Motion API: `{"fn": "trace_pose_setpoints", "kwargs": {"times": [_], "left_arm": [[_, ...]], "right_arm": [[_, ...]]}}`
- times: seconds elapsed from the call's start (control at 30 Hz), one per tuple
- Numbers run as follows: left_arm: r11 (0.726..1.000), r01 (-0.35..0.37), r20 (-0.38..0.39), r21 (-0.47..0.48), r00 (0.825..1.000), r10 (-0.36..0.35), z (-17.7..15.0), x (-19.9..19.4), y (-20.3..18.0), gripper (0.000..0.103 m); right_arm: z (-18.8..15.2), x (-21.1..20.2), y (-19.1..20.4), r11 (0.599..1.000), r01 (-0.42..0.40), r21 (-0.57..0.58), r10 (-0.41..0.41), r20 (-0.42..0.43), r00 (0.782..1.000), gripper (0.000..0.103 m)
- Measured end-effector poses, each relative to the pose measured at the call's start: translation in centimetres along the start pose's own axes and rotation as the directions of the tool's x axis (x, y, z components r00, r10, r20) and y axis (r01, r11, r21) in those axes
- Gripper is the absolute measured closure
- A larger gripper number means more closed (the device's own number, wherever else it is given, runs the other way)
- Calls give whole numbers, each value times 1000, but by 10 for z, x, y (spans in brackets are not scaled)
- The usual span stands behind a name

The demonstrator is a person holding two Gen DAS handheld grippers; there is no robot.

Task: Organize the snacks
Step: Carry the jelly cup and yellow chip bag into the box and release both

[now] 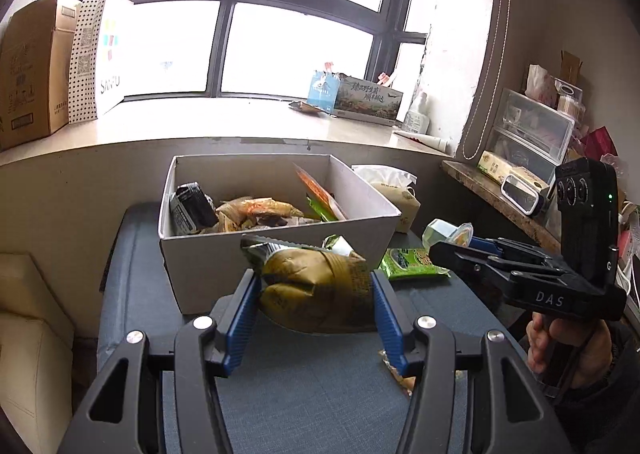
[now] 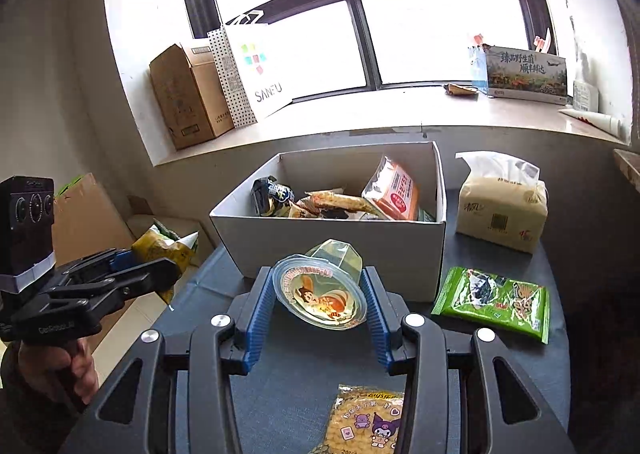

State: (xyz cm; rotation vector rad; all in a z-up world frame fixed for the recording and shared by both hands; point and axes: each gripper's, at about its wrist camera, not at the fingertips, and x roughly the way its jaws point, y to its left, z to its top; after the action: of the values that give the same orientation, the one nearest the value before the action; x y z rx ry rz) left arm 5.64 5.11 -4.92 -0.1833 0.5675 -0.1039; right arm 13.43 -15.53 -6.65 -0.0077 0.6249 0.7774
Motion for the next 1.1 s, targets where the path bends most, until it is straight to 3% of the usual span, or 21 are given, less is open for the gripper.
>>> {"fn": "trace_pose_setpoints", "kwargs": {"times": [0.33, 0.57, 0.73, 0.77, 0.8, 0.83, 0.87, 1.1], "left_arm": [[999, -28, 38, 16, 999, 27, 77, 48, 18, 44], [996, -79, -24, 35, 997, 79, 95, 109, 35, 44], [998, -57, -34, -9, 998, 56, 102, 129, 45, 42], [997, -69, -41, -22, 997, 68, 104, 132, 47, 33], [996, -79, -52, -32, 996, 77, 105, 133, 49, 12], [996, -83, -59, -41, 995, 80, 105, 134, 50, 2], [995, -89, -56, -46, 995, 86, 105, 133, 51, 0], [996, -88, -64, -7, 994, 87, 94, 114, 43, 0]], "right_arm": [[65, 30, -27, 1000, 17, 25, -18, 21, 1000, 56], [108, 67, -47, 998, 61, 27, -62, 14, 998, 56], [130, 87, -43, 994, 111, -26, -111, -4, 994, 55], [132, 90, -43, 994, 111, -17, -111, -4, 994, 50], [134, 94, -44, 995, 102, -8, -102, -13, 995, 22], [136, 98, -45, 995, 102, 5, -102, -30, 994, 7], [135, 101, -46, 995, 101, 17, -101, -38, 994, 0], [120, 89, -45, 990, 143, -8, -143, -10, 990, 0]]}}
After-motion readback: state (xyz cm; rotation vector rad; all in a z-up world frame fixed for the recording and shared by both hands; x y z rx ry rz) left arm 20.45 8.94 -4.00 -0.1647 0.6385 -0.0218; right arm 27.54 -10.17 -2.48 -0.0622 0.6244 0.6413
